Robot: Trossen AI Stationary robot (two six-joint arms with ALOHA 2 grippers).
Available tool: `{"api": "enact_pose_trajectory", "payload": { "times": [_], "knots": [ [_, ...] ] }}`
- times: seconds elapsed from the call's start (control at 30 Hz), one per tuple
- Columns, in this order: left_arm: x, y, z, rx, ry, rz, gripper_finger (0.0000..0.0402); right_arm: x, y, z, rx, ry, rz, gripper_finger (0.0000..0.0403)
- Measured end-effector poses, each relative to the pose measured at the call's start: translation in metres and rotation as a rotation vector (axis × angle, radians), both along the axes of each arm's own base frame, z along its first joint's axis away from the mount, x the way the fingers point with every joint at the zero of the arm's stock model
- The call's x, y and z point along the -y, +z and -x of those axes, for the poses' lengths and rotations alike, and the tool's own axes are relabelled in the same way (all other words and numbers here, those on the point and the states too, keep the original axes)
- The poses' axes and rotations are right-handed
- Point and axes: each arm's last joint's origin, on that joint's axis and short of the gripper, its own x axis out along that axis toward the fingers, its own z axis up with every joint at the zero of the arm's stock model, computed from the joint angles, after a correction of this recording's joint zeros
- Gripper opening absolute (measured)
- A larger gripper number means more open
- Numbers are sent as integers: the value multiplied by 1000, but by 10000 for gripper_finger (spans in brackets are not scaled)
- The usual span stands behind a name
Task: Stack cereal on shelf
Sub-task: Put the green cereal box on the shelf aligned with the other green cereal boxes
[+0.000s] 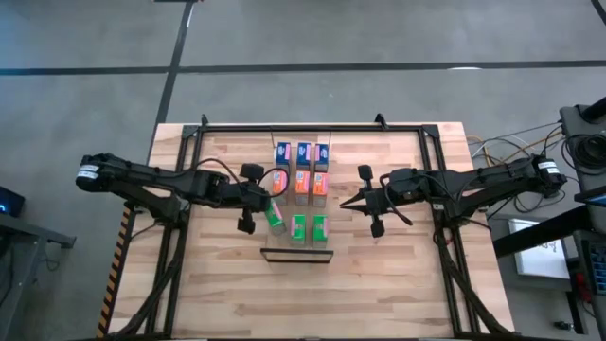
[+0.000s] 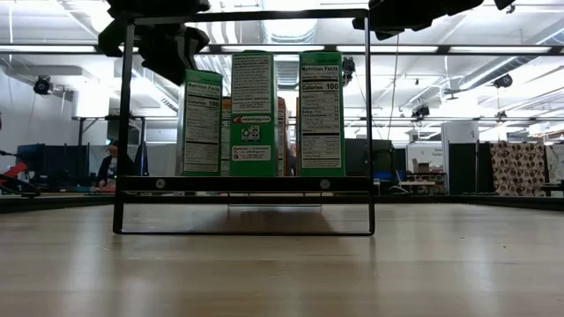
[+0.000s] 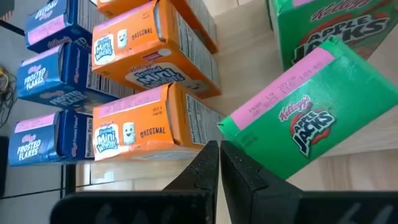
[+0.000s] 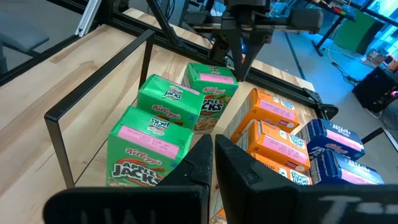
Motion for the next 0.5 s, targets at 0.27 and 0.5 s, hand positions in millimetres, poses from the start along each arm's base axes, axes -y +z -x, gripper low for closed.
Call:
{"api": "enact_pose_trajectory", "payload": {
  "times": [0.27,0.5],
  "knots": [
    [1,1,-2,15,-22,15,0,0,0,0,0,0,0,9],
    [2,2,-3,29,-56,38,0,0,0,0,0,0,0,9]
  ]
}}
